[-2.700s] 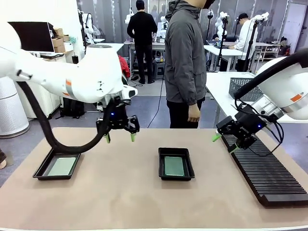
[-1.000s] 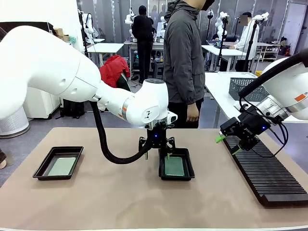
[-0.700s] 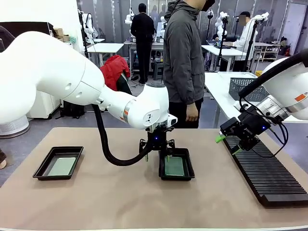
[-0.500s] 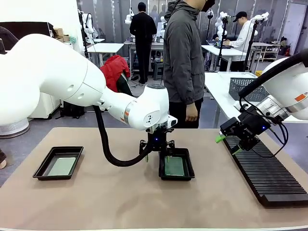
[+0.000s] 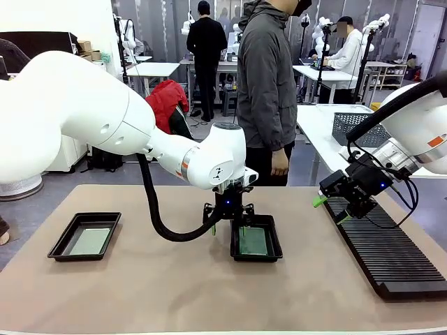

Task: Inspect and transfer BCBs to ESD trays.
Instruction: Pick up the ESD tray and place it on the left side of the table.

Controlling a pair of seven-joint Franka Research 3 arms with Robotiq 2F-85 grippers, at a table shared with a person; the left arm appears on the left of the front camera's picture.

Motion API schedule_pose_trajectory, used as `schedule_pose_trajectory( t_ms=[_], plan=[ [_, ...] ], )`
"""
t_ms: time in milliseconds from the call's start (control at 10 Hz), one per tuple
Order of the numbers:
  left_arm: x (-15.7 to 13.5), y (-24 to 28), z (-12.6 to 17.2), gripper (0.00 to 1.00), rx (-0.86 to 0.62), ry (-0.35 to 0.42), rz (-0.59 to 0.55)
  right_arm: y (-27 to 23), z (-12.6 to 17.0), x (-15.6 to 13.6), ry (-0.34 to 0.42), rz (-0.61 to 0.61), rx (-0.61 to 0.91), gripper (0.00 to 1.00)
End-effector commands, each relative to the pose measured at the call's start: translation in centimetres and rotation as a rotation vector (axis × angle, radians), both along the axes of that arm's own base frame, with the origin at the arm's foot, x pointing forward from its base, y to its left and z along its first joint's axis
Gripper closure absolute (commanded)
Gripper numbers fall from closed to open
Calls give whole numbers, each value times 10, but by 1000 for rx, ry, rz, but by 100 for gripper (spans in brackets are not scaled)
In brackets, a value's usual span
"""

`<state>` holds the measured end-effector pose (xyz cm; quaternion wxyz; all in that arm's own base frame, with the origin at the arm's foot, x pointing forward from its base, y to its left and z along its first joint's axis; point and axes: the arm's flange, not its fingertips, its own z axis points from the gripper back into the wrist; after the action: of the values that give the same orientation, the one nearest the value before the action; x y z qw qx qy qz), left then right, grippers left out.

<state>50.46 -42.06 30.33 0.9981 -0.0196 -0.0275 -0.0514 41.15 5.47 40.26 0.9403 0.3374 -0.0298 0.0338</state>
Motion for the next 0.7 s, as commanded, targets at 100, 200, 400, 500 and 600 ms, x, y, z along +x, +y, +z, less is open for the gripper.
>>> schedule_pose_trajectory(
  t_ms=[100, 200, 400, 500, 600],
  plan=[
    [0, 1, 0, 0, 0, 1, 2, 2, 1, -1, 3, -17, -1, 0],
    [0, 0, 0, 0, 0, 0, 0, 2, 1, -1, 3, -17, -1, 0],
    [-2, 4, 4, 6, -25, -23, 20, 2, 1, -1, 3, -17, -1, 0],
    [-2, 4, 3, 11, -31, -28, 21, 2, 1, -1, 3, -17, -1, 0],
    [0, 3, 1, 17, -38, -25, 13, 2, 1, -1, 3, -17, -1, 0]
  ],
)
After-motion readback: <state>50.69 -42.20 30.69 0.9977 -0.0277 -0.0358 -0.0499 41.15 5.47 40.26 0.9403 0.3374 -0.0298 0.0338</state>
